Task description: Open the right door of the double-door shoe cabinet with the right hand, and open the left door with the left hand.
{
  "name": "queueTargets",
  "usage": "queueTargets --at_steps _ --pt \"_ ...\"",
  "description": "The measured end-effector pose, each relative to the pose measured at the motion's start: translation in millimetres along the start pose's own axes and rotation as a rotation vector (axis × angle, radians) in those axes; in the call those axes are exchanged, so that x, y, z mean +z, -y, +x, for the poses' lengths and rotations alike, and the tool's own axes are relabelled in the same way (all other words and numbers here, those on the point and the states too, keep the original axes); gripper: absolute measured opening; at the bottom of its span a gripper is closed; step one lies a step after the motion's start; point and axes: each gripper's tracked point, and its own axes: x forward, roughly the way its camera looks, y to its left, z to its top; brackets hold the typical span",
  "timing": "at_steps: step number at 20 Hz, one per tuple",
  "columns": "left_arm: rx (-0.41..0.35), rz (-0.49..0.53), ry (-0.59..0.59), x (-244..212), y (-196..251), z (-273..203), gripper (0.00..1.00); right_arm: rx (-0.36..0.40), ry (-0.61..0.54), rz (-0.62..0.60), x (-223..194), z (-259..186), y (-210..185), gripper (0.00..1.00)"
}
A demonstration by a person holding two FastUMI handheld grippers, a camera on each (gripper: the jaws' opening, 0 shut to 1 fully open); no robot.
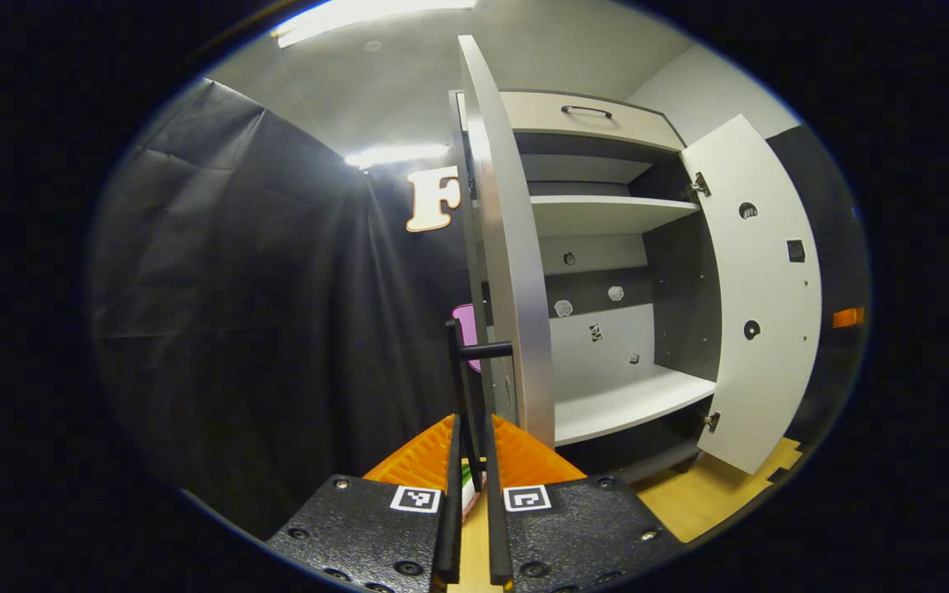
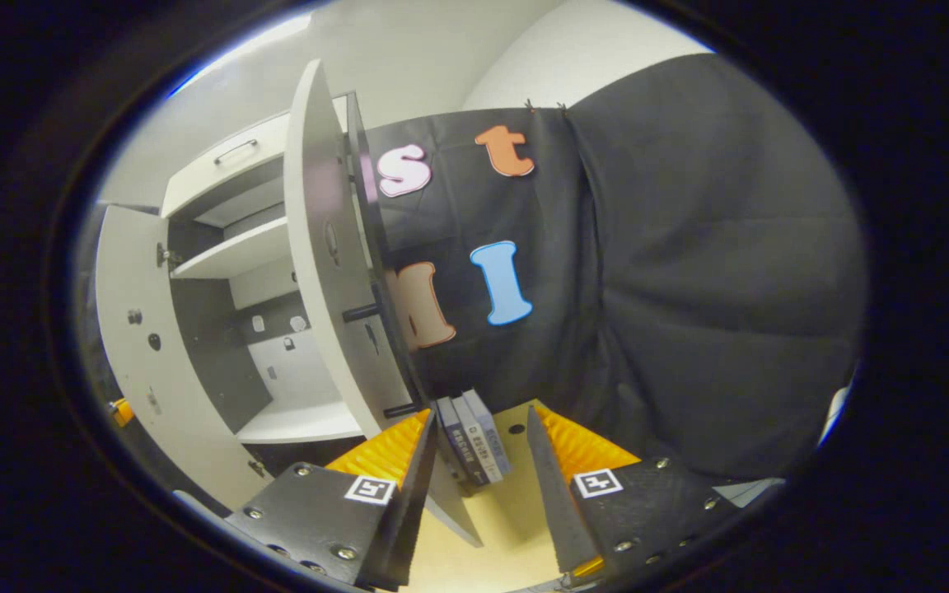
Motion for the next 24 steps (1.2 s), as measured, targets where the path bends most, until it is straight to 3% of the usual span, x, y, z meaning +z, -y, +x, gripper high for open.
queueTargets --at_steps 2,7,10,12,14,15,16,17,19,21,23,24 --pt "0.005 -0.019 0.005 2.5 1.8 0.6 0.14 0.008 0.023 -0.062 12.8 -17.8 -15.5 0.64" --pt "0.027 -0.042 -0.003 2.7 1.9 0.3 0.09 0.158 0.062 -0.129 44.3 -44.4 -88.9 0.64" --pt "0.049 -0.038 0.018 11.6 -1.0 -3.0 0.13 0.230 0.104 -0.183 59.1 -43.5 -134.2 0.64" --pt "0.056 -0.018 0.042 21.5 -1.7 -3.7 0.09 0.294 0.113 -0.211 56.7 -39.2 -169.9 0.64" --pt "0.074 -0.012 0.052 28.8 -5.9 -7.7 0.13 0.356 0.116 -0.244 46.7 -30.6 -199.4 0.64" --pt "0.085 -0.017 0.043 29.1 -6.0 -11.5 0.13 0.379 0.120 -0.263 42.9 -26.1 -213.4 0.72" --pt "0.099 -0.024 0.036 29.8 -6.7 -14.9 0.13 0.400 0.121 -0.275 37.4 -22.0 -226.4 0.72" --pt "0.113 -0.028 0.035 32.0 -6.9 -19.3 0.11 0.419 0.119 -0.282 33.4 -16.6 -238.9 0.64" --pt "0.122 -0.029 0.044 40.3 -5.7 -26.2 0.11 0.418 0.107 -0.295 25.3 0.2 -254.4 0.63" --pt "0.102 -0.037 0.053 48.4 5.2 -30.9 0.13 0.409 0.101 -0.305 20.3 16.4 -269.5 0.56" --pt "0.066 -0.054 0.059 58.1 24.2 -35.5 0.10 0.405 0.100 -0.308 18.0 25.8 -284.2 0.58" --pt "0.044 -0.064 0.057 60.1 35.7 -31.5 0.10 0.406 0.101 -0.308 17.7 27.7 -289.9 0.63"
